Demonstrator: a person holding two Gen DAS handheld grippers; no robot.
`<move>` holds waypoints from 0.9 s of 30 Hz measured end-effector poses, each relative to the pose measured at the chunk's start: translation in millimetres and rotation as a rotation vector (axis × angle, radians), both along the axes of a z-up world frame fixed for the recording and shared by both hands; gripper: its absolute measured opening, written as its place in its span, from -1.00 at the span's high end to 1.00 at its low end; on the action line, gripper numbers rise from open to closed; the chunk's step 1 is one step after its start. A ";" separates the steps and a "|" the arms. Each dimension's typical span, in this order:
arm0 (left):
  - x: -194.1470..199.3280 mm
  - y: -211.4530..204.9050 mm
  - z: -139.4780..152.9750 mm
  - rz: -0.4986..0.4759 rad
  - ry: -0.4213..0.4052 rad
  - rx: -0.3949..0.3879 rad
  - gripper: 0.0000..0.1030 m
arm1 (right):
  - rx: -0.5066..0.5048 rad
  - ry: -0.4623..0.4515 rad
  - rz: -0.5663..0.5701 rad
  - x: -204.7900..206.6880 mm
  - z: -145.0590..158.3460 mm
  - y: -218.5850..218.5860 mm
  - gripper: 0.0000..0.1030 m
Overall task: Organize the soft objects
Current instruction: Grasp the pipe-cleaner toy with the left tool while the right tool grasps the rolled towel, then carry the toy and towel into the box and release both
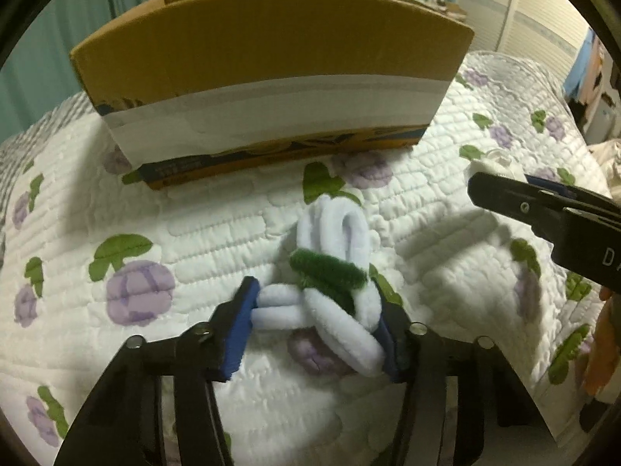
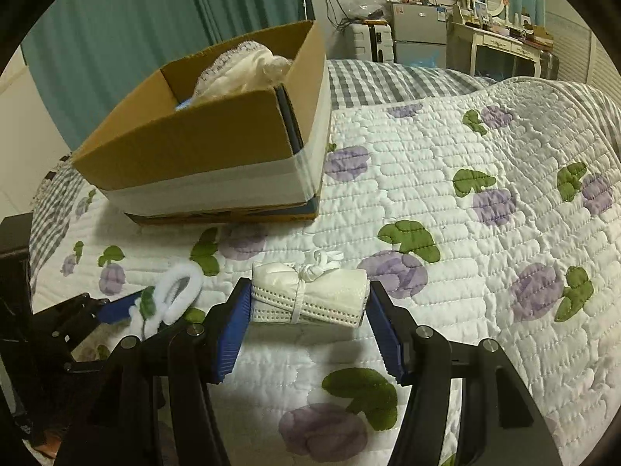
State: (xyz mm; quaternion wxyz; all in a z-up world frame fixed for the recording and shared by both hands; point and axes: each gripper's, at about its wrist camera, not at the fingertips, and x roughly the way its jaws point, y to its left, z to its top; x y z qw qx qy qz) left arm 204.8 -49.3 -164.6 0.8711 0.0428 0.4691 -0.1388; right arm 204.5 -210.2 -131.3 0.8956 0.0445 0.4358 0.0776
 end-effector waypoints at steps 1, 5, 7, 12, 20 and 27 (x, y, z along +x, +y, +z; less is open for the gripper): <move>-1.3 0.6 0.5 0.002 0.000 -0.001 0.05 | 0.000 -0.004 -0.002 -1.6 1.0 0.0 -0.14; -11.8 7.0 9.4 0.001 -0.006 -0.007 0.08 | -0.018 -0.037 -0.029 -12.9 7.4 -3.0 -0.14; -20.1 8.1 18.1 -0.001 -0.030 -0.003 0.08 | -0.035 -0.066 -0.028 -21.8 13.2 -2.3 -0.14; -41.8 10.6 47.0 0.001 -0.089 -0.007 0.08 | -0.056 -0.136 -0.012 -47.7 35.9 1.5 -0.14; -74.9 20.5 108.5 0.013 -0.211 0.000 0.08 | -0.003 -0.345 0.033 -86.7 137.8 0.7 -0.14; -83.9 30.9 178.7 0.043 -0.347 -0.040 0.08 | -0.033 -0.451 0.126 -85.5 208.8 22.2 -0.14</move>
